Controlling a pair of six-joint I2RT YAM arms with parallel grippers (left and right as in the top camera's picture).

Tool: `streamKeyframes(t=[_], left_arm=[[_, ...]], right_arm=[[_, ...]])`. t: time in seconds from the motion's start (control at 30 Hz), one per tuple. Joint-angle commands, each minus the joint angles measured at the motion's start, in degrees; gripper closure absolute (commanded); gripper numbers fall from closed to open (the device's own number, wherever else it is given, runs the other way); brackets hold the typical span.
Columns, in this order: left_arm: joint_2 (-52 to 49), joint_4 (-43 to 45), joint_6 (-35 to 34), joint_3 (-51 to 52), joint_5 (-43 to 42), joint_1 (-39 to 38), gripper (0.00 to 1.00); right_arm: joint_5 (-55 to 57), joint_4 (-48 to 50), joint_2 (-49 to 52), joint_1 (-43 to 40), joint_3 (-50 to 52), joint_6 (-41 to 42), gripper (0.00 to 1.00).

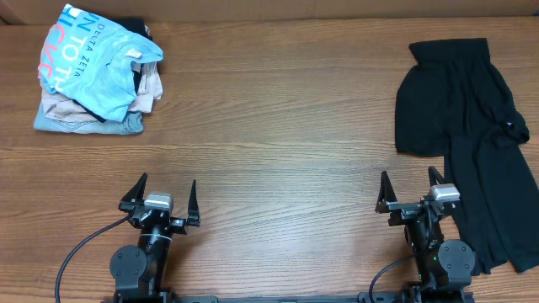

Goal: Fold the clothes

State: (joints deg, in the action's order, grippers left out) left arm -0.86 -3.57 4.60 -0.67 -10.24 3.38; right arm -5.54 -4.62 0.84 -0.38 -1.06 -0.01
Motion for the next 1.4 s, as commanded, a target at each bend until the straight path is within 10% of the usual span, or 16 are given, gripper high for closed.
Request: streamKeyframes(t=[0.0, 0.73, 1.37], left_arm=[[0.2, 0.2, 0.1, 0.4, 0.6, 0.0, 0.0], [-1.8, -2.0, -0.7, -9.4, 0.6, 0.0, 0.0], [-50.5, -26.5, -0.2, -56.8, -4.7, 0.0, 0.0]], right_arm=[[0.5, 0.2, -0.7, -0.1, 0.6, -0.3, 0.0], [-5.1, -0.8, 0.7, -0.1, -6.4, 0.2, 0.0], [-7.3, -22.8, 39.6, -0.1, -46.6, 0.2, 0.0]])
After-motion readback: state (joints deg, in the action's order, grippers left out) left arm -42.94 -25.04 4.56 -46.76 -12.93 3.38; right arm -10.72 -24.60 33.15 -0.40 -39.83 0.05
